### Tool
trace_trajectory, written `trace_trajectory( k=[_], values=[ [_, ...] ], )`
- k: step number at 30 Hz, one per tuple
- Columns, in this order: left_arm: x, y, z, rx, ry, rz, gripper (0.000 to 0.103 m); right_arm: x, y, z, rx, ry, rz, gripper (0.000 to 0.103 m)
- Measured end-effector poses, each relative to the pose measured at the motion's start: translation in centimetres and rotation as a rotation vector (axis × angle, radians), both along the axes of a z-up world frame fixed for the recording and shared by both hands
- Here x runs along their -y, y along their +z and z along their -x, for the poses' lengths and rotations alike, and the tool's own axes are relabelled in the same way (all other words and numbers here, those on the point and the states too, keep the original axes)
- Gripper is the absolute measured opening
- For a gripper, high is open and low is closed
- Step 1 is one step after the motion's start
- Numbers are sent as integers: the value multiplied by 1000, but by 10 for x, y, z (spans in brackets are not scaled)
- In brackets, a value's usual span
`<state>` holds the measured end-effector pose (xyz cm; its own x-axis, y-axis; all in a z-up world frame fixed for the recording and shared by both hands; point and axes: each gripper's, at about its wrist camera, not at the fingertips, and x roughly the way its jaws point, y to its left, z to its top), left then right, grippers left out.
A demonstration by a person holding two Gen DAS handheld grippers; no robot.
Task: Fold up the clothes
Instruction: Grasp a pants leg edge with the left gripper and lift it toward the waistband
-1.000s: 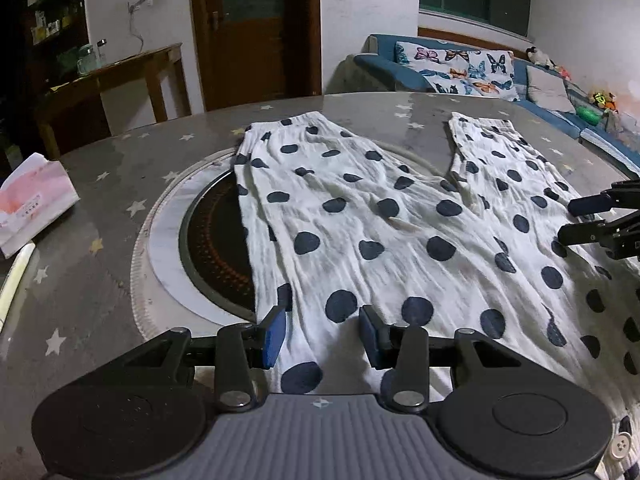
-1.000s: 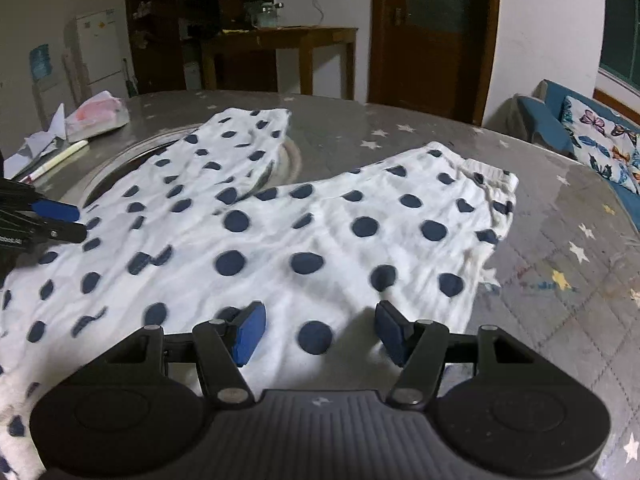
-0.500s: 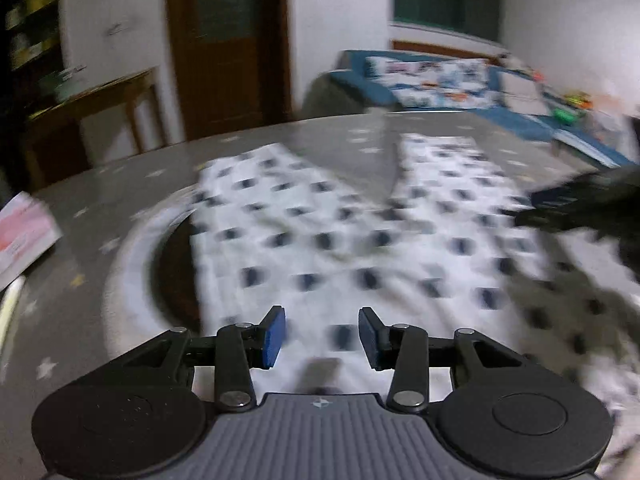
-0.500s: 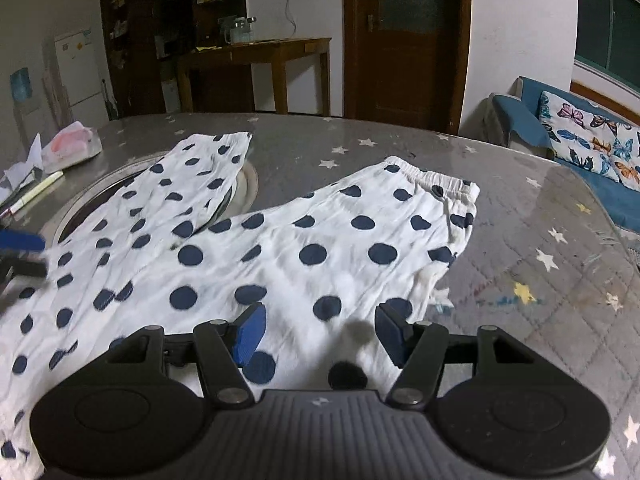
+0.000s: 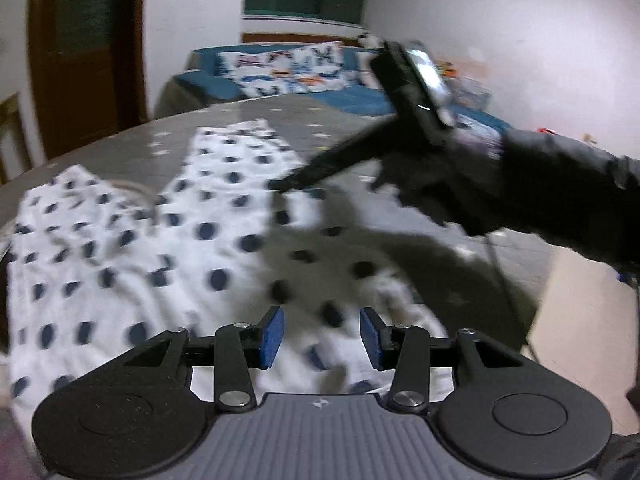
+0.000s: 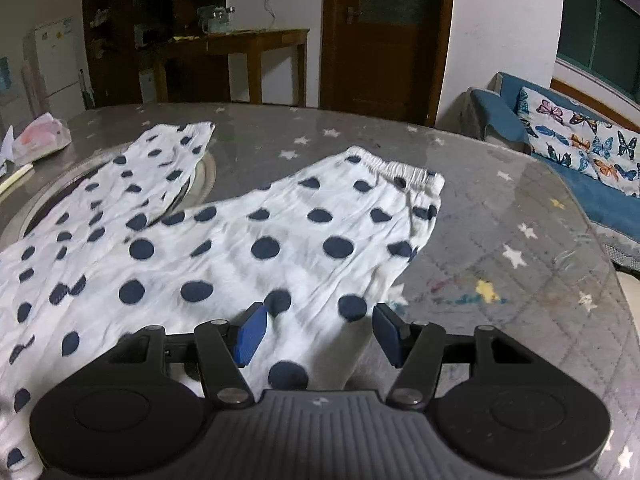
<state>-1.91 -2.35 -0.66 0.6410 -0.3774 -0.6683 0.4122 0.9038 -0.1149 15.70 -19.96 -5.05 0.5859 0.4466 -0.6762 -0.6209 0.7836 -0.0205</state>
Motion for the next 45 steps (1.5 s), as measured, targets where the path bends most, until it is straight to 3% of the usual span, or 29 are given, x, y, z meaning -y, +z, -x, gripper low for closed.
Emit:
trace_trajectory(
  k=[2, 6, 13, 14, 16, 22, 30, 38, 45],
  values=[
    [11, -1, 0, -19, -46, 24, 45, 0, 5, -2, 10, 5, -10, 59],
    [31, -3, 8, -21, -121, 31, 57, -7, 10, -7, 21, 31, -17, 59],
    [52, -16, 11, -39, -165, -43, 56, -22, 7, -34, 24, 43, -9, 59],
    [52, -18, 9, -44, -166, -47, 56, -24, 7, -40, 25, 40, -8, 59],
    [51, -20, 7, -53, -166, -55, 45, -26, 5, -52, 27, 30, -8, 59],
    [45, -23, 2, -74, -151, -35, 37, -31, -7, -102, 19, -33, 7, 52],
    [43, -21, 3, -75, -145, -24, 37, -18, -15, -149, 32, -157, 13, 50],
    [49, -16, 13, -35, -136, -67, 48, 5, -9, -158, -11, -207, -51, 51],
    [56, -17, 14, -32, -137, -112, 49, 9, -18, -166, -40, -229, -84, 47]
  ],
)
